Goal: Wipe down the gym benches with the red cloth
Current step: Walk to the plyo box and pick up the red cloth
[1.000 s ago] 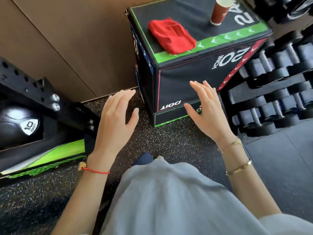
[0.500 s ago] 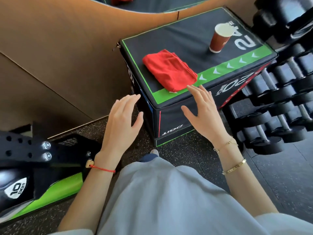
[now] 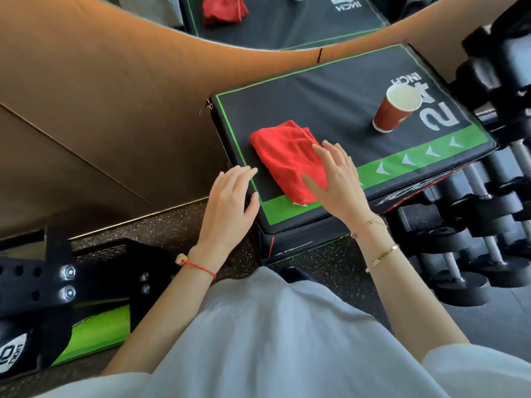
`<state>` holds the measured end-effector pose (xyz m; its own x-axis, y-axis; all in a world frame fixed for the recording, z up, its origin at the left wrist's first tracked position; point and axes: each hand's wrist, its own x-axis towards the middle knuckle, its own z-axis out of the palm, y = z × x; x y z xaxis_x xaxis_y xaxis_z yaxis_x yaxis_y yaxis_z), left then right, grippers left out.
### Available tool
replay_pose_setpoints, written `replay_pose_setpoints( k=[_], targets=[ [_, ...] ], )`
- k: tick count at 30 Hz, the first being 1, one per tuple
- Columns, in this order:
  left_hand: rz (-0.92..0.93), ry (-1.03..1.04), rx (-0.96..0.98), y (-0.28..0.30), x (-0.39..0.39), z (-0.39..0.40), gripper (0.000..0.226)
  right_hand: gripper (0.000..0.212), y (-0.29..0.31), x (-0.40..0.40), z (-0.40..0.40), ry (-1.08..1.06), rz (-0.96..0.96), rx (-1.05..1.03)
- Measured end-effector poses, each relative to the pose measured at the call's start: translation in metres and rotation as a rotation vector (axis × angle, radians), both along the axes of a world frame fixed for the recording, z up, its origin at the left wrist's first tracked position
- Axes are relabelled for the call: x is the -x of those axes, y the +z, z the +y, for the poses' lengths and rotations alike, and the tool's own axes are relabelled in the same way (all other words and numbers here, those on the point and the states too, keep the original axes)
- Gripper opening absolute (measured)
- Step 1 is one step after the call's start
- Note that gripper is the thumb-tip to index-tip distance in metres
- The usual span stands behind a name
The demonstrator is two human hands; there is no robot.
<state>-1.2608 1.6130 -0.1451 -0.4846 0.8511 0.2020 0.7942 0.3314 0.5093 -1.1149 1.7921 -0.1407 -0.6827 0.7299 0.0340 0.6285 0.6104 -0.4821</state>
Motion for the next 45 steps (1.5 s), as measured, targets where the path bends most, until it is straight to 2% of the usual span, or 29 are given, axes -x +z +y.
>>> replay_pose_setpoints(
  k=[8, 16, 22, 25, 28, 33, 38, 45],
  targets=[
    [-0.031, 0.177, 0.083, -0.034, -0.023, 0.039, 0.043, 0.086, -0.020, 0.032, 0.048, 0.140, -0.170, 0.070],
    [-0.034, 0.275, 0.132, -0.048, -0.038, 0.053, 0.043, 0.090, -0.032, 0.042, 0.053, 0.231, -0.143, 0.053],
    [-0.019, 0.304, 0.128, -0.050, -0.042, 0.056, 0.043, 0.076, -0.034, 0.044, 0.059, 0.263, -0.041, 0.204],
    [-0.011, 0.312, 0.129, -0.050, -0.044, 0.056, 0.043, 0.054, -0.033, 0.045, 0.060, 0.272, -0.017, 0.183],
    [-0.004, 0.308, 0.129, -0.049, -0.044, 0.057, 0.043, 0.047, -0.030, 0.042, 0.059, 0.270, 0.005, 0.154],
    [0.003, 0.245, 0.082, -0.046, -0.049, 0.057, 0.040, 0.042, -0.019, 0.019, 0.059, 0.158, 0.076, 0.151],
    [-0.009, 0.136, 0.043, -0.048, -0.052, 0.057, 0.037, 0.037, -0.010, -0.013, 0.052, 0.012, 0.194, 0.240],
    [-0.003, -0.087, 0.011, -0.040, -0.043, 0.052, 0.034, 0.037, 0.000, -0.052, 0.017, -0.244, 0.277, 0.232]
  ],
)
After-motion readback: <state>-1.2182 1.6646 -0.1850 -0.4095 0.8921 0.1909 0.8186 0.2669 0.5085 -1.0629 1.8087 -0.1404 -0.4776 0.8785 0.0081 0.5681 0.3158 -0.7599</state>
